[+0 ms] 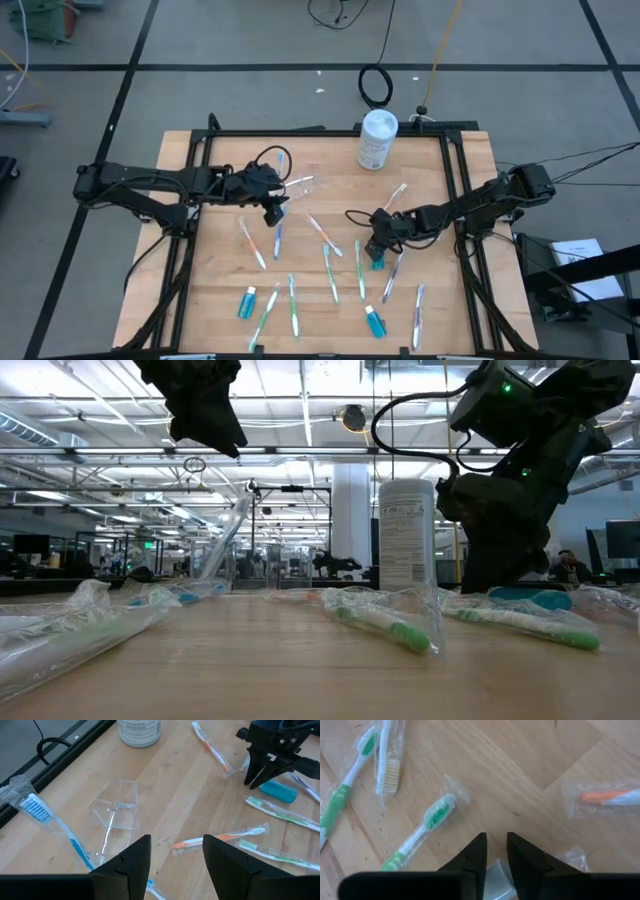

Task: Pick & Place toothbrushing station
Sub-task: Put the blue mouthwash into the transparent organizer

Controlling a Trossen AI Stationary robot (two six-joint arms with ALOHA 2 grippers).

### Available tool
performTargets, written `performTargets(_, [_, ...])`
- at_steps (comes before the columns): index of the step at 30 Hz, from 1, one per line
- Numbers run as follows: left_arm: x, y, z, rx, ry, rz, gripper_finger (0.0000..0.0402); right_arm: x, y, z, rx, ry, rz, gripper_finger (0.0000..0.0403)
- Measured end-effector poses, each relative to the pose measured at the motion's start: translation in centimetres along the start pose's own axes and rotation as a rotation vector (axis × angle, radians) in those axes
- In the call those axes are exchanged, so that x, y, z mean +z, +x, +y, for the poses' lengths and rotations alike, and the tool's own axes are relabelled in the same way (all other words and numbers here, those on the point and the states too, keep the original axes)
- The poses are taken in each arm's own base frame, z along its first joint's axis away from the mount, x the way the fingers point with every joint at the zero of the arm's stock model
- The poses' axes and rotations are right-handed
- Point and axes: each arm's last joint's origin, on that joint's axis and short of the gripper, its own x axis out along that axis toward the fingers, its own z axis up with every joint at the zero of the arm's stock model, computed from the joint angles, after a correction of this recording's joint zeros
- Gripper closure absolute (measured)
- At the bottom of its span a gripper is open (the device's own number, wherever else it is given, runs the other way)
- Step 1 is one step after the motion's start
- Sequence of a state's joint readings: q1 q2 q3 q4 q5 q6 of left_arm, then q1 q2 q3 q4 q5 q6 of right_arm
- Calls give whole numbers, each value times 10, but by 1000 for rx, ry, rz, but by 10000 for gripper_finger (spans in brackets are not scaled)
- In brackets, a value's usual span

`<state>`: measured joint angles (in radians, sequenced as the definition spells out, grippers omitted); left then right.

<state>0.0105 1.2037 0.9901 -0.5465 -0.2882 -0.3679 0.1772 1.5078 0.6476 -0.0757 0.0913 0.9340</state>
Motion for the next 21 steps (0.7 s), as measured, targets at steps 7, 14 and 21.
performTargets(7, [0, 0, 0, 0, 7, 0, 215, 1, 1, 2, 33, -2, -3, 345])
performTargets(14, [0, 0, 0, 0, 6, -2, 215, 10, -11, 3, 91, -41, -23, 297])
performTargets(21, [0, 0, 0, -1, 5, -5, 215, 16, -43, 5, 236, 30, 31, 258])
